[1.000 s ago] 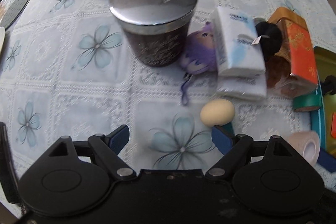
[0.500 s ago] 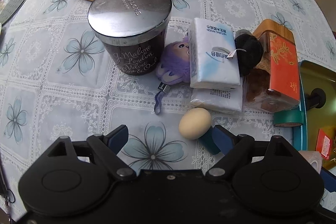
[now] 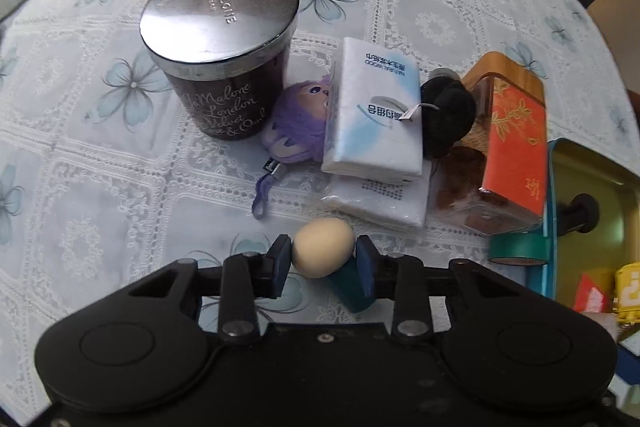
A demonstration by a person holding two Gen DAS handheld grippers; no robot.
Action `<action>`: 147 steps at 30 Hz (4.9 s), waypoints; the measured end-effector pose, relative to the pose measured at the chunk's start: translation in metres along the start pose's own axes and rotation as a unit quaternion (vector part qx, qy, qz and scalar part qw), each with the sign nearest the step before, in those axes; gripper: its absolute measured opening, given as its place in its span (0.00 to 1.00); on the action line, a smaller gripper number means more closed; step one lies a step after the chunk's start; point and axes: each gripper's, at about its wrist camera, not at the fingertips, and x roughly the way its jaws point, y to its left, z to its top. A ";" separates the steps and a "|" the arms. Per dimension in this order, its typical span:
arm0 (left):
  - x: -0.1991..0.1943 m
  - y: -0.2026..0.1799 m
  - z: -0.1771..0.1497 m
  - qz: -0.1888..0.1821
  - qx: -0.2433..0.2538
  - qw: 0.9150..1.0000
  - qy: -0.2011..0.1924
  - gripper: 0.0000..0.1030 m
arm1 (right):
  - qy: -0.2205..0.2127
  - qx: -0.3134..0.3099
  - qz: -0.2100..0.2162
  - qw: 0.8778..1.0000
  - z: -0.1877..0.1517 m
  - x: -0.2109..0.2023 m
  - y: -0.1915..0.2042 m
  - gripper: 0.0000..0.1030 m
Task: Organize soft objects
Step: 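Carry the tape roll and the brush into the tray and release both, then move the right gripper to the green tape roll and grasp it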
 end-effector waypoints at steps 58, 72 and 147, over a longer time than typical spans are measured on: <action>-0.053 -0.173 -0.043 0.060 0.088 0.994 -0.005 0.80 | -0.047 0.091 0.014 0.995 0.040 -0.034 -0.162 0.57; -0.042 -0.046 -0.053 0.091 0.042 0.994 0.037 0.83 | -0.014 0.033 0.009 0.999 0.041 -0.019 -0.060 0.57; -0.038 0.019 0.028 0.051 0.065 0.997 -0.008 0.87 | 0.086 -0.103 0.005 0.991 -0.033 0.059 0.079 0.47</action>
